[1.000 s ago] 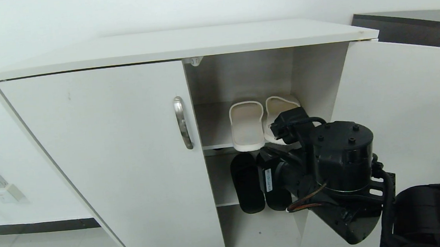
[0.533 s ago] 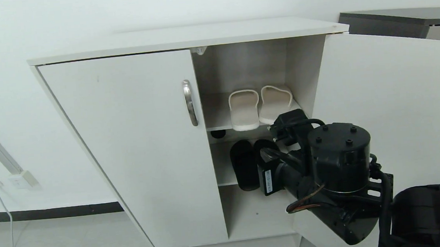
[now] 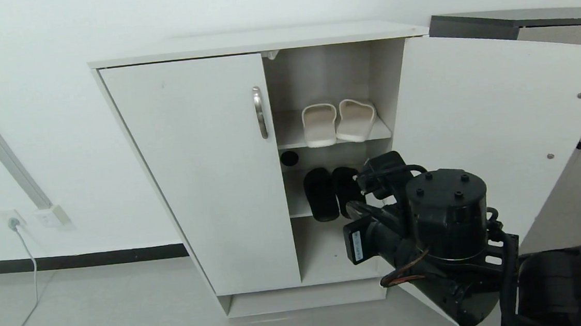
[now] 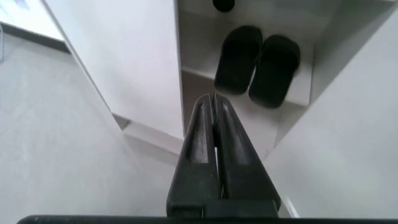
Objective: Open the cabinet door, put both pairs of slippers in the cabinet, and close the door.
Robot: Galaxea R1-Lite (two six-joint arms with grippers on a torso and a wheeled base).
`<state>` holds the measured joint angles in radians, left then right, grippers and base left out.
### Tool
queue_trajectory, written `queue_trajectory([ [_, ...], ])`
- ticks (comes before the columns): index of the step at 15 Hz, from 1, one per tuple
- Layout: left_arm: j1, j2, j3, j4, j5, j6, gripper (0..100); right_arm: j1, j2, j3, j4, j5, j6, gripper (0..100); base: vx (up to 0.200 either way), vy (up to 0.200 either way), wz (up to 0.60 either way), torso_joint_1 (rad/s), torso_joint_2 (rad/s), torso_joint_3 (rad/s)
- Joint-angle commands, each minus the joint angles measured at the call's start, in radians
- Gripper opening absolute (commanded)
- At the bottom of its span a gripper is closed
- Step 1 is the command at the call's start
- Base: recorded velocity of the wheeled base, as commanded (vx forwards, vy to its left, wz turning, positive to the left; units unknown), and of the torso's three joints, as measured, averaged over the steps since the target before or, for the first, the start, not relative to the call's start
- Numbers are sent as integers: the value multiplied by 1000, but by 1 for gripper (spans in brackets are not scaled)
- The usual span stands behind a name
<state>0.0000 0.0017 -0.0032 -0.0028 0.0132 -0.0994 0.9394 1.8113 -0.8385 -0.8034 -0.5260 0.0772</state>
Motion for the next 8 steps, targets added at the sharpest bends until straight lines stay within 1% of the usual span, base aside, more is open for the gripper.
queue_trajectory([
  [1,0,0,0,0,1,0,0,-4,5,7,0,0,-4,0,0,0,0,0,0,0],
  [8,2,0,0,0,1,0,0,-5,8,12,-2,0,-4,0,0,0,0,0,0,0],
])
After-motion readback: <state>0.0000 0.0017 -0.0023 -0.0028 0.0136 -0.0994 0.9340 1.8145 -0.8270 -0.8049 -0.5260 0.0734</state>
